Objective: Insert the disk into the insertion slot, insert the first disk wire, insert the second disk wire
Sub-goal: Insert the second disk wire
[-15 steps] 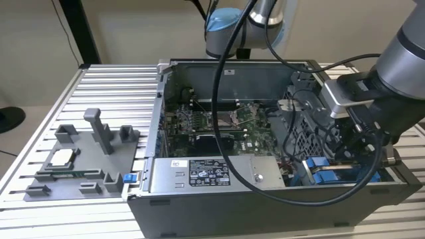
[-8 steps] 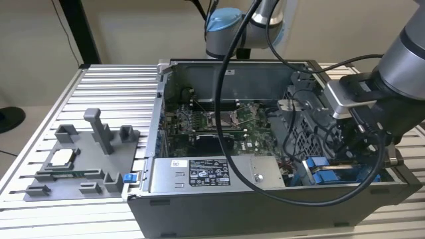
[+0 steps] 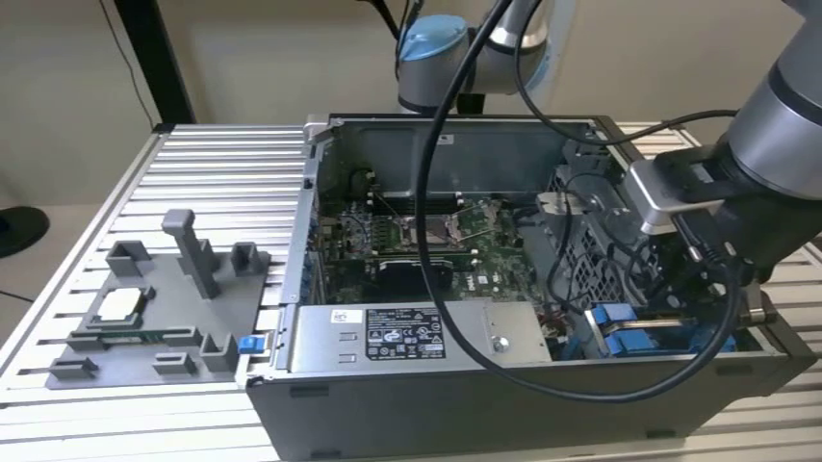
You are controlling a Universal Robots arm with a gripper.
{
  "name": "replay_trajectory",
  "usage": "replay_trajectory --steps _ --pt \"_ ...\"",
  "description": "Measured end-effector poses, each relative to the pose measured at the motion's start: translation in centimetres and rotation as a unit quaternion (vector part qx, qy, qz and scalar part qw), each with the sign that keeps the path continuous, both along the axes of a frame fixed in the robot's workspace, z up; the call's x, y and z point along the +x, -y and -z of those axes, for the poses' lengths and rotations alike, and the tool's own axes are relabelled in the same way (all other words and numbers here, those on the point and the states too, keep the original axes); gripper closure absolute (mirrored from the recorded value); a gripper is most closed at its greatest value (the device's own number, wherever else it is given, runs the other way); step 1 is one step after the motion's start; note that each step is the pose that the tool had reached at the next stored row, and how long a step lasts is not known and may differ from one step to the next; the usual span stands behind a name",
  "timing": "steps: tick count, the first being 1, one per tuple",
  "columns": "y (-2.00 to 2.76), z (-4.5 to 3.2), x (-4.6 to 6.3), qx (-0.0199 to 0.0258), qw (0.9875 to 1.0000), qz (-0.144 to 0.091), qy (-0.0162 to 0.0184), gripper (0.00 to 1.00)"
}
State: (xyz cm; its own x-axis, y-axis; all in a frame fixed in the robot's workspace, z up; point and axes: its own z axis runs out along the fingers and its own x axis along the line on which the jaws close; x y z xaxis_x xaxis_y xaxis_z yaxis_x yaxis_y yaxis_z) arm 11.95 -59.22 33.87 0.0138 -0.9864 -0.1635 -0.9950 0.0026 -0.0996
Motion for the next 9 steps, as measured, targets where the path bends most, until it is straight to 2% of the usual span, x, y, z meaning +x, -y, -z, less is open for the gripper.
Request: replay_trajectory --steps 9 --pt "0.01 0.62 0.0 -0.0004 1.0 0.0 0.0001 1.0"
